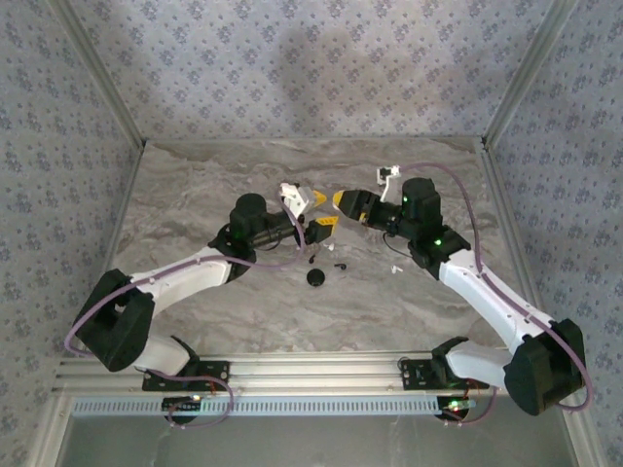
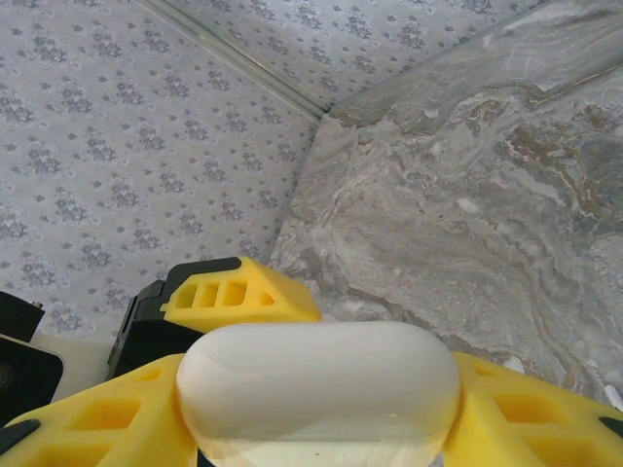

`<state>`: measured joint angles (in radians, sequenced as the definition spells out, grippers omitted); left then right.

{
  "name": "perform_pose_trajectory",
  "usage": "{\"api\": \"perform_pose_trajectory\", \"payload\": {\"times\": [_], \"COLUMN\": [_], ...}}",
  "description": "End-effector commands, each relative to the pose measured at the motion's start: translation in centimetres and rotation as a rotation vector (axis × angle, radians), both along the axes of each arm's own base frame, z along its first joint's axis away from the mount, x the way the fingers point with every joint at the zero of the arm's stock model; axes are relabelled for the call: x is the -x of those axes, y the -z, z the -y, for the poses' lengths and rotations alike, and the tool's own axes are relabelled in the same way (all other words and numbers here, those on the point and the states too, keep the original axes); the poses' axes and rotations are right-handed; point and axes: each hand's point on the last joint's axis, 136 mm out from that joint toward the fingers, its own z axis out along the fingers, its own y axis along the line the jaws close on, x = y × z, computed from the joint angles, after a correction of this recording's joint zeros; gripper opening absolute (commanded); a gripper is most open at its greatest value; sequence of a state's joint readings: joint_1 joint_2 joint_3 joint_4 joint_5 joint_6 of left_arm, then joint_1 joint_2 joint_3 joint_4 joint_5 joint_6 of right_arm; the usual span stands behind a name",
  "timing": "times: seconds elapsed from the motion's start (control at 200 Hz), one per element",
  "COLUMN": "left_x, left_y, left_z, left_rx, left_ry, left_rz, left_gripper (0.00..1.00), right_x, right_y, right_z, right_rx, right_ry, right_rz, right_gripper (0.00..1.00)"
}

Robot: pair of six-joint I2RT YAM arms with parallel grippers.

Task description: Insert the wireless bluetooth earbuds into the charging case

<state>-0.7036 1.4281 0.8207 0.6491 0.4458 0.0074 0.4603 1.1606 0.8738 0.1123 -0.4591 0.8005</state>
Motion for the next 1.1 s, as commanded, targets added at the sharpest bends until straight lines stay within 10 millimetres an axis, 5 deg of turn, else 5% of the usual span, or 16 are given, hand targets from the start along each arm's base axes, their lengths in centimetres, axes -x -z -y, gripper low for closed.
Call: {"api": "perform_pose_trajectory", "payload": {"times": [0.0, 0.415, 1.094], "left_x": [-0.1, 0.0, 0.7], "left_y": [-3.0, -3.9, -3.8], "left_z": [0.4, 0.4, 0.5], "left_rx": [0.073, 0.12, 0.086], "left_ry": [-0.005, -0.024, 0.013], "left_rz": [0.065, 0.058, 0.032], "left_gripper": [0.61, 0.56, 0.28], "right_x": [0.7, 0.9, 1.2], "right_y": [-1.3, -1.4, -1.5], "right_z": [-0.5, -1.3, -2.2], "right_rx": [-0.043, -0.064, -0.059], "right_ry": [-0.029, -0.054, -0.091], "right_rz": [0.031, 0.026, 0.036], "right_gripper": [0.55, 0.56, 0.62]}}
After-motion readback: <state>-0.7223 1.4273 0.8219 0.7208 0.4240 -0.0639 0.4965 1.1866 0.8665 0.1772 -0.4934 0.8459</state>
